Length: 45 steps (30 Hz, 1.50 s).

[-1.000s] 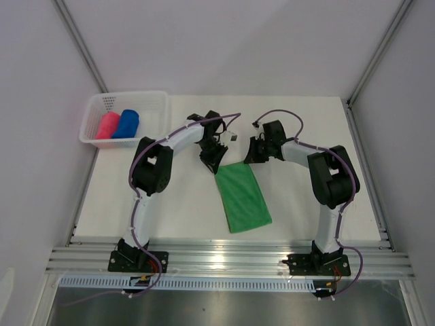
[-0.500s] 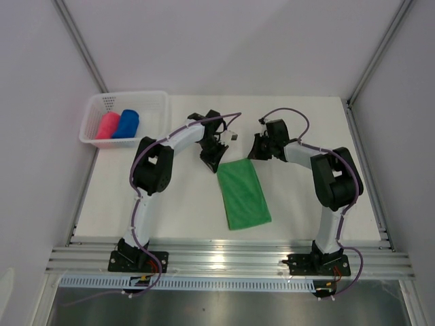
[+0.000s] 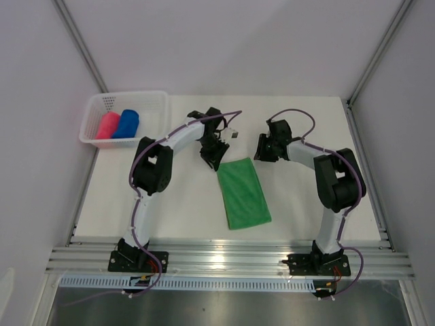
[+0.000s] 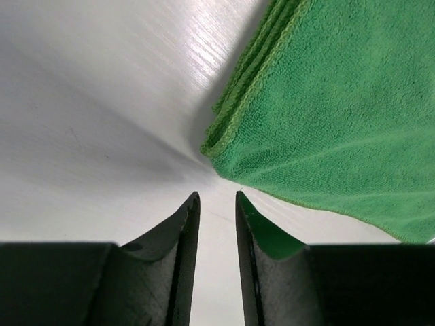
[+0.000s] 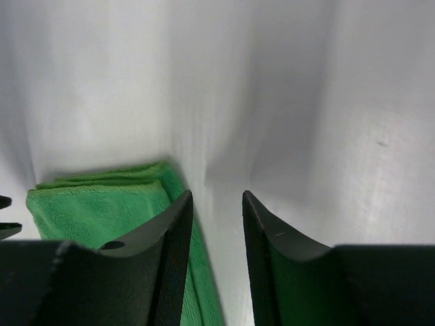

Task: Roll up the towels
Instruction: Fold the towel, then roll the towel

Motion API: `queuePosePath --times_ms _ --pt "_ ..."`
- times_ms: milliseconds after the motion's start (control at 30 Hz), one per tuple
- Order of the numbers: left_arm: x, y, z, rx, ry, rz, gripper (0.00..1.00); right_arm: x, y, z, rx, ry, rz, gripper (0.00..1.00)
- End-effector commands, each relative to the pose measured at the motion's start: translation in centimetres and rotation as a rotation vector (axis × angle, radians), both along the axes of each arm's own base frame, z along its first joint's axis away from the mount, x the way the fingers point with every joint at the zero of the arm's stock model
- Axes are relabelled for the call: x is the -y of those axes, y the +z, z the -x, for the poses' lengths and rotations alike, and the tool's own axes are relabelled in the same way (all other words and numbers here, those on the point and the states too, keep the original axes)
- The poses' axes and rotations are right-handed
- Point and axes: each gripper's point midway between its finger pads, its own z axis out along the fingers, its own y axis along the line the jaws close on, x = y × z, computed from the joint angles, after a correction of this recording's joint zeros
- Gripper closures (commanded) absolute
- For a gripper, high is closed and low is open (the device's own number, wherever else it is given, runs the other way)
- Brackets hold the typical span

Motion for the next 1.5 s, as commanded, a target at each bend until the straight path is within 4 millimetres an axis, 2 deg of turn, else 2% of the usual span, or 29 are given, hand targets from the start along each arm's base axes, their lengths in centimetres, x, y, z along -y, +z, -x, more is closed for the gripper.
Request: queuePosePath --times_ms 0,67,100,133,167,200,233,267,300,333,367,400,433,633,667,700,767,800,833,1000,1067,1167,1233,1367,1400,1433,1467 --pt "0.3 5.3 -0.8 0.117 -0.045 0.048 0.68 2.9 4.8 -0.3 0.055 -0.102 0.043 0.61" --pt "0.3 6.0 -0.2 0.119 -0.072 0.064 0.66 3.6 3.7 2.1 -0.018 -0.091 0.064 0.61" --pt "0.7 7.2 0.5 0.129 -0.095 0.088 0.66 3.9 4.1 3.0 -0.028 -0.097 0.063 0.62" --pt "0.8 7.2 1.2 0.12 -0.111 0.093 0.64 4.6 2.5 5.4 -0.104 -0.104 0.089 0.63" --pt "1.0 7.6 1.7 0.133 -0.15 0.1 0.64 5.1 2.0 6.6 -0.129 -0.114 0.098 0.65" --pt "1.4 7.3 3.3 0.111 -0.187 0.09 0.63 5.7 1.4 7.9 -0.156 -0.137 0.111 0.68" --pt "1.7 8.3 4.0 0.137 -0.216 0.101 0.63 6.0 2.0 8.9 -0.144 -0.149 0.104 0.71" --pt "1.9 8.5 4.8 0.145 -0.259 0.103 0.63 6.8 0.2 11.5 -0.2 -0.162 0.116 0.75" --pt "2.4 7.8 6.8 0.119 -0.309 0.095 0.62 7.1 -0.1 12.5 -0.212 -0.179 0.111 0.83" --pt "2.7 8.9 7.6 0.147 -0.339 0.109 0.62 6.6 0.6 13.3 -0.202 -0.195 0.071 0.85" --pt "2.9 9.0 8.3 0.162 -0.382 0.109 0.62 6.5 0.4 14.3 -0.211 -0.191 0.062 0.87" --pt "3.5 8.8 10.0 0.158 -0.432 0.102 0.61 5.9 -0.4 16.0 -0.235 -0.163 0.075 0.9" --pt "3.4 8.4 10.6 0.169 -0.455 0.079 0.59 6.0 -0.6 17.0 -0.248 -0.164 0.104 0.92" --pt "5.2 7.0 16.9 0.165 -0.681 0.066 0.57 4.6 -2.0 21.7 -0.305 -0.085 0.151 0.99" --pt "5.1 6.1 18.0 0.156 -0.718 0.062 0.57 4.1 -1.9 22.1 -0.308 -0.071 0.125 0.99" --pt "5.7 6.4 19.2 0.174 -0.758 0.079 0.57 3.8 -2.0 22.5 -0.309 -0.06 0.112 1.0" --pt "5.3 5.6 20.8 0.16 -0.81 0.081 0.54 3.3 -2.4 23.4 -0.32 -0.04 0.086 1.0" --pt "5.9 6.0 21.5 0.183 -0.841 0.105 0.54 2.7 -2.3 23.9 -0.334 -0.026 0.056 1.0" --pt "5.5 5.7 22.1 0.173 -0.854 0.106 0.54 2.6 -2.3 24.2 -0.339 -0.021 0.046 1.0" --pt "4.9 5.4 23.1 0.196 -0.889 0.139 0.51 0.2 -0.4 24.9 -0.322 0.038 -0.093 1.0" --pt "5.4 5.9 23.4 0.219 -0.903 0.17 0.5 -0.2 0.5 25.0 -0.313 0.052 -0.13 1.0" --pt "6.2 5.4 24.9 0.223 -0.952 0.189 0.48 1.0 1.5 24.6 -0.296 0.019 -0.103 0.99" --pt "6.2 4.7 25.7 0.222 -0.978 0.178 0.47 2.8 2.1 24.1 -0.28 -0.02 -0.057 0.97" --pt "7.8 3.4 26.8 0.269 -1.038 0.176 0.46 4.8 6.9 21.9 -0.118 -0.044 -0.04 0.88" --pt "8.1 3.0 26.6 0.281 -1.036 0.165 0.43 5.3 8.1 21.3 -0.085 -0.058 -0.044 0.86" --pt "8.3 2.8 26.2 0.299 -1.033 0.15 0.41 5.5 9.3 21.1 -0.042 -0.048 -0.058 0.79" --pt "8.7 2.0 26.0 0.301 -1.031 0.139 0.33 5.5 9.8 21.1 -0.023 -0.042 -0.064 0.77"
